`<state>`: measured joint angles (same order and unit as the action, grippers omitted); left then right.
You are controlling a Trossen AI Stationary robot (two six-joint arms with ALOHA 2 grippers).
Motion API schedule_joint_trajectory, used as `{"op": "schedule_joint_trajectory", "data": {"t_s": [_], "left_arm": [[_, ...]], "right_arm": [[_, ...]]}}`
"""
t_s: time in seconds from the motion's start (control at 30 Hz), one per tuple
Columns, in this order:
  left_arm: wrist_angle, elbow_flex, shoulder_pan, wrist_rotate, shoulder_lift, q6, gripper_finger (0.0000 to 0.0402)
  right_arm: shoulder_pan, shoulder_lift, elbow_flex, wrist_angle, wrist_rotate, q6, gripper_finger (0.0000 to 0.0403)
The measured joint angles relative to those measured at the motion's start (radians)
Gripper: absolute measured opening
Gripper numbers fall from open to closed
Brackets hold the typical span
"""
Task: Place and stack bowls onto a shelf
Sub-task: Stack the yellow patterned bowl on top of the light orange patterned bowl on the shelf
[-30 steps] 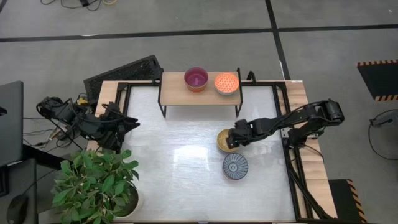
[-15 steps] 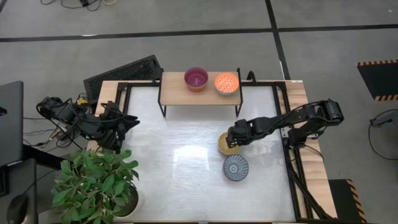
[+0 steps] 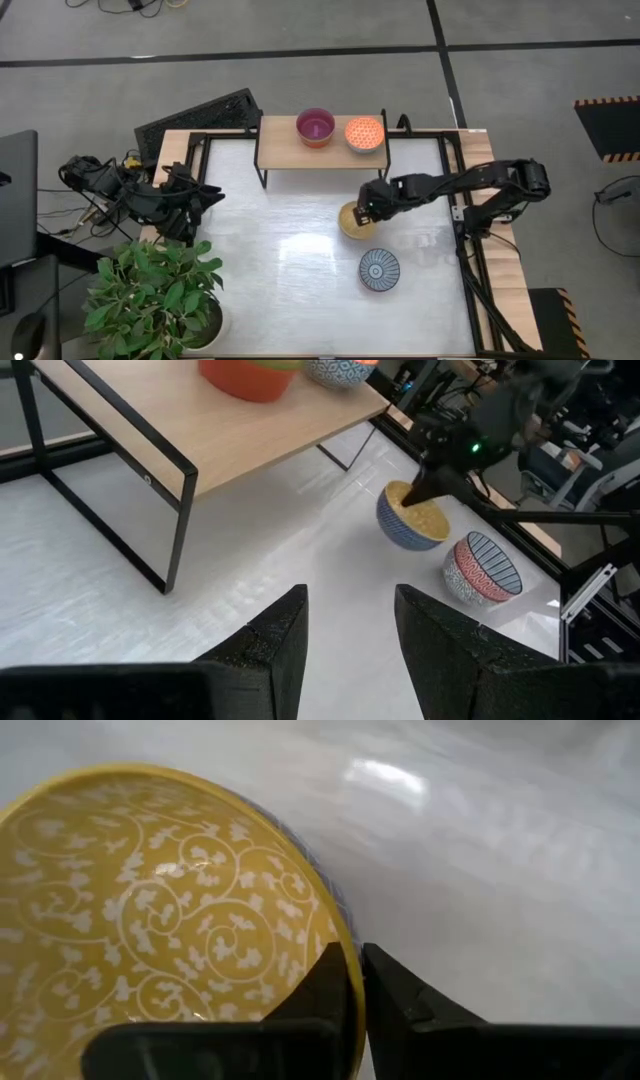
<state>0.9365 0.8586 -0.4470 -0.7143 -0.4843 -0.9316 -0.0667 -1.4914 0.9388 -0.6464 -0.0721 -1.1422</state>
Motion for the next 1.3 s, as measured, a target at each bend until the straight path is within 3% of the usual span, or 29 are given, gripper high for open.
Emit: {"op": "schedule_joint_trajectory", "data": {"t_s": [0.27, 0.47, 0.67, 0.97, 1.3], "left_arm": [[0.000, 0.000, 0.000, 0.000, 0.000, 0.000, 0.0135], [0.001, 0.000, 0.000, 0.000, 0.000, 0.005, 0.0135], [0.001, 0.000, 0.000, 0.000, 0.000, 0.029, 0.0135], [0.001, 0.000, 0.000, 0.002, 0.000, 0.039, 0.0135], [0.001, 0.000, 0.000, -0.069, 0.000, -0.006, 0.0135]], "right_arm": [[-0.017, 0.000, 0.333, -0.245, 0.061, 0.168, 0.0039], [-0.070, 0.000, 0.621, -0.447, 0.022, 0.263, 0.0039], [-0.166, 0.000, 0.787, -0.523, -0.034, 0.317, 0.0039], [-0.351, 0.001, 0.838, -0.487, -0.077, 0.432, 0.0039], [-0.551, -0.017, 0.839, -0.473, -0.016, 0.591, 0.0039]]}}
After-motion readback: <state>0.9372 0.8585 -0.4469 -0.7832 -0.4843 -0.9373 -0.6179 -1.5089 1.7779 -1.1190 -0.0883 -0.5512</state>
